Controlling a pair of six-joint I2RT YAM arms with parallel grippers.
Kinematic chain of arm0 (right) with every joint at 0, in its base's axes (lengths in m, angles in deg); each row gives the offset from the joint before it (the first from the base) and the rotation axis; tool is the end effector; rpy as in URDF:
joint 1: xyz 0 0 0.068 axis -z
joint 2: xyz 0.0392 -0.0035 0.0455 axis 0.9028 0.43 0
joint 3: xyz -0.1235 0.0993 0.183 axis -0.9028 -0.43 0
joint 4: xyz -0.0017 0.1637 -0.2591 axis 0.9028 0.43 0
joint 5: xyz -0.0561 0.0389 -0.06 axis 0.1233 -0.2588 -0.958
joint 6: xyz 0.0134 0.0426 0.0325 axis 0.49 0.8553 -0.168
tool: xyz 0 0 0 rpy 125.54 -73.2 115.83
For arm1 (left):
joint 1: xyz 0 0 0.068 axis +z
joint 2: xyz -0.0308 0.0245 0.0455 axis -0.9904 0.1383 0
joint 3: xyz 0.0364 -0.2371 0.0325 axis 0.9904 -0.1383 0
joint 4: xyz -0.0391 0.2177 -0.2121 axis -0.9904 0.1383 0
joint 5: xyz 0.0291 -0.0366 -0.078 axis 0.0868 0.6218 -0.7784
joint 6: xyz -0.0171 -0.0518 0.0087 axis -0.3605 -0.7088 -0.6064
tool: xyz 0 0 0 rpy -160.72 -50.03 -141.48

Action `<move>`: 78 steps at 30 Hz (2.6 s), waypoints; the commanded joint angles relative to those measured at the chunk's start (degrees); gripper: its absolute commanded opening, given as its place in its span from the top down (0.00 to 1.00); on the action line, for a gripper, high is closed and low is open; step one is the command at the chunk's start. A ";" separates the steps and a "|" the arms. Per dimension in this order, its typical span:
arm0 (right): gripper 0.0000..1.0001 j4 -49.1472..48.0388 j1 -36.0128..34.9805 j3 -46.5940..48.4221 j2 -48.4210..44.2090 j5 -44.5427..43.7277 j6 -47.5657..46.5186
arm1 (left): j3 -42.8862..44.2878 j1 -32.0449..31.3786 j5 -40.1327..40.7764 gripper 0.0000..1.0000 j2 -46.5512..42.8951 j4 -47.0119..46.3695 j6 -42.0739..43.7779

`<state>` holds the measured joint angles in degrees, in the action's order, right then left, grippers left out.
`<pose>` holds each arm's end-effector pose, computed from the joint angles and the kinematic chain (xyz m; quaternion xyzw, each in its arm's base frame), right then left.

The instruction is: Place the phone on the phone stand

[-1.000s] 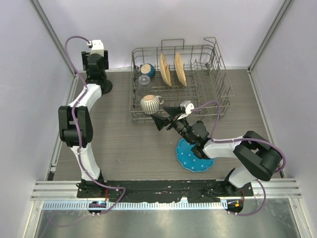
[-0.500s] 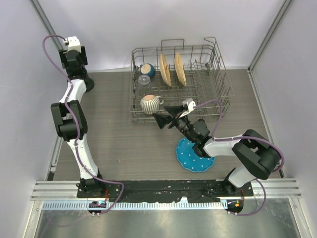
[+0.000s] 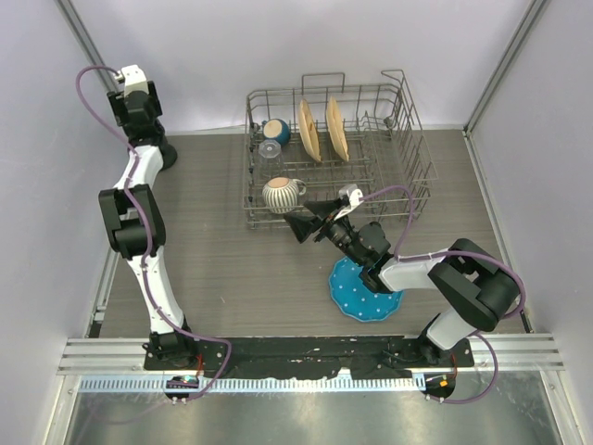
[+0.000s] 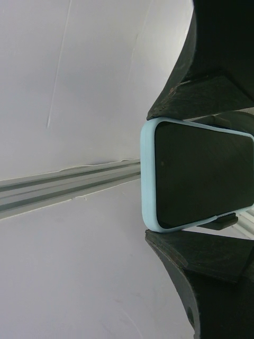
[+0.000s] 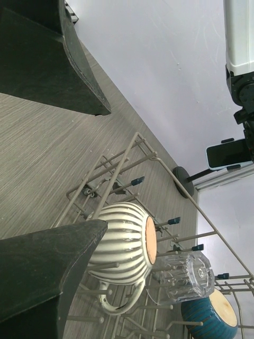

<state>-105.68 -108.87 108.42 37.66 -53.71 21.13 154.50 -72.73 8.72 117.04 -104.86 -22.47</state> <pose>0.2309 0.2260 0.1452 -0.1287 0.6084 0.4243 0.6582 0.5479 0.1053 0.2652 -0.1738 0.6783 0.2286 0.6763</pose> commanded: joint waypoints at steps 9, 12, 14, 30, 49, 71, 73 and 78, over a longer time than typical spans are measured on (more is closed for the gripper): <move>0.15 -10.09 0.48 1.79 0.46 1.26 1.02 | -8.05 0.43 1.15 0.82 -3.72 -6.20 -3.41; 0.15 -10.09 0.57 1.88 0.46 1.44 1.29 | -11.91 0.43 2.11 0.30 -6.00 -9.53 -3.56; 0.15 -10.09 0.57 1.97 0.55 1.44 1.46 | -12.55 0.43 3.43 0.00 -6.88 -9.72 -4.18; 0.15 -10.79 0.83 1.79 0.73 2.32 2.69 | -31.34 0.08 7.05 0.00 -26.83 -7.07 -23.87; 0.15 -11.41 1.09 1.97 1.08 3.11 3.66 | -40.39 -0.53 1.42 0.23 -37.81 3.29 -26.51; 0.15 -11.94 1.62 1.09 0.03 2.76 3.84 | -55.08 2.10 -6.93 1.00 -30.63 6.37 -65.24; 0.15 -12.11 1.80 1.00 0.03 2.67 3.84 | -57.19 2.63 -7.20 1.00 -26.95 1.54 -69.56; 0.15 -12.46 2.06 0.65 -0.06 2.58 4.19 | -56.68 3.95 -9.30 1.00 -20.25 -5.93 -71.77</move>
<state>-106.03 -107.14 108.84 38.63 -51.00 24.58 97.11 -69.75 1.37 93.39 -101.32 -87.82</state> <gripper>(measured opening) 0.851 0.010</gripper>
